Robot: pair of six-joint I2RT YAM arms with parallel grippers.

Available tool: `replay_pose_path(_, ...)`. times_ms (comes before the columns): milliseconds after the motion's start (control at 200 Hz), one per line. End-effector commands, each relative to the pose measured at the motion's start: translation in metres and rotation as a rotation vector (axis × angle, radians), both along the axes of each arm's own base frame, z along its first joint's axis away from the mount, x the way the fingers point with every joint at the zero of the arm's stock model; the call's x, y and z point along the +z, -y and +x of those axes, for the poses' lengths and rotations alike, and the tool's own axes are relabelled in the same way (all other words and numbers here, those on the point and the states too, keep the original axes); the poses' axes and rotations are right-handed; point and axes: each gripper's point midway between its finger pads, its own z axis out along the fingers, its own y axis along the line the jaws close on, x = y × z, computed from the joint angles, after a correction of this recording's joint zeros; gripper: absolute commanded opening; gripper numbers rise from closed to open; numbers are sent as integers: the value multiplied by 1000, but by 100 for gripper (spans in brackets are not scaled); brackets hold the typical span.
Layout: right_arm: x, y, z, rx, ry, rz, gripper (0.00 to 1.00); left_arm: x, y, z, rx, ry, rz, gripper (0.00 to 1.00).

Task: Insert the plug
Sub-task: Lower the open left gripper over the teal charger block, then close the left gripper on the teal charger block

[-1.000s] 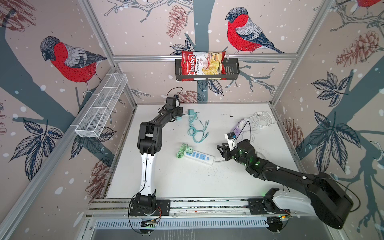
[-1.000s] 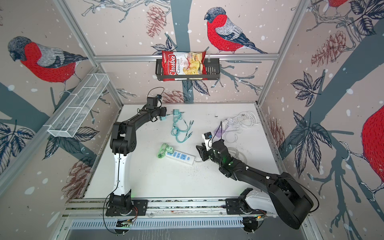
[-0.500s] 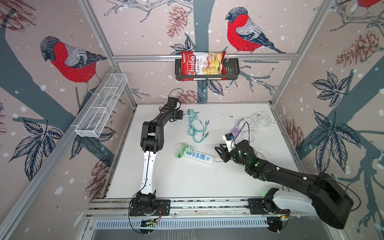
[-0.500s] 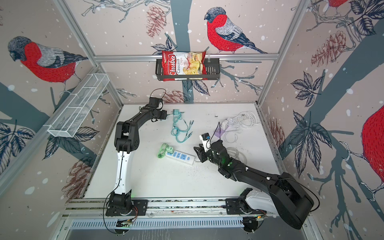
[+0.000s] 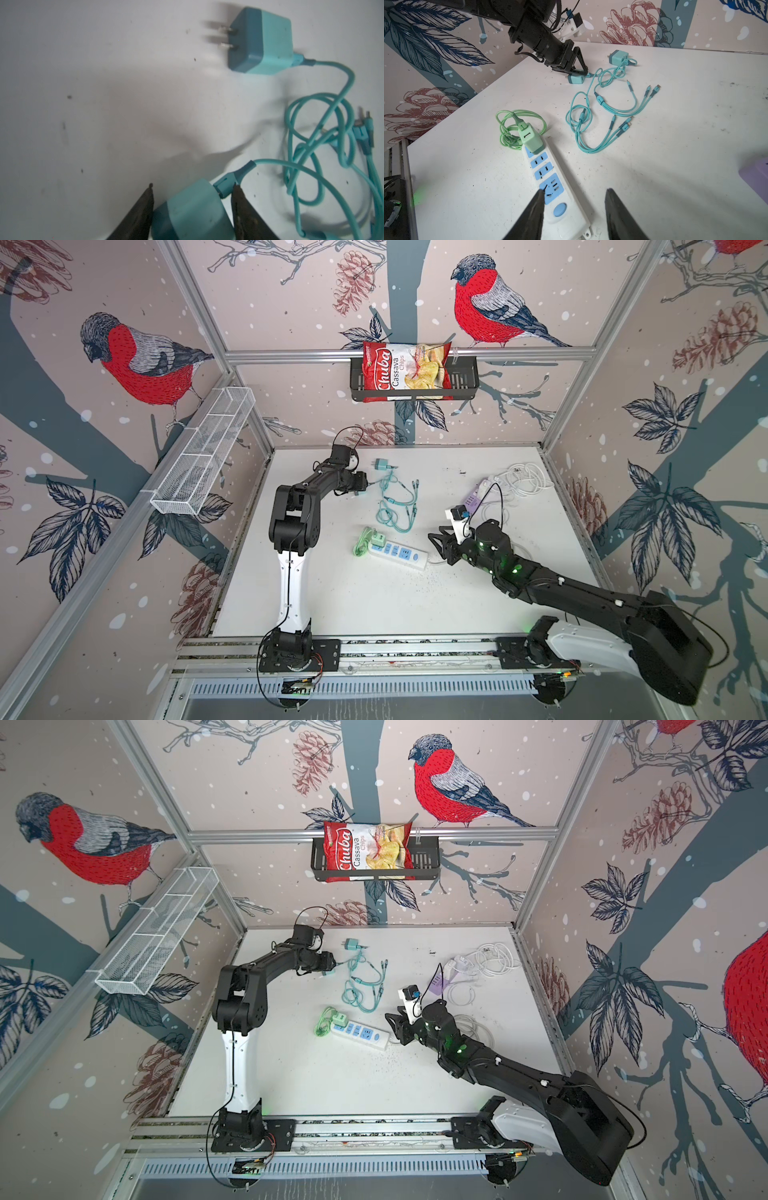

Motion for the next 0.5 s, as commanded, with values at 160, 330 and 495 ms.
replay_pose_path(160,0,-7,1,24,-11,-7,51,13,2,-32,-36,-2,12,63)
replay_pose_path(330,-2,-12,-2,51,-20,-8,51,13,-1,-42,-78,-20,54,64)
replay_pose_path(495,-3,-12,0,52,-23,-17,51,14,-2,-56,-96,-22,65,65)
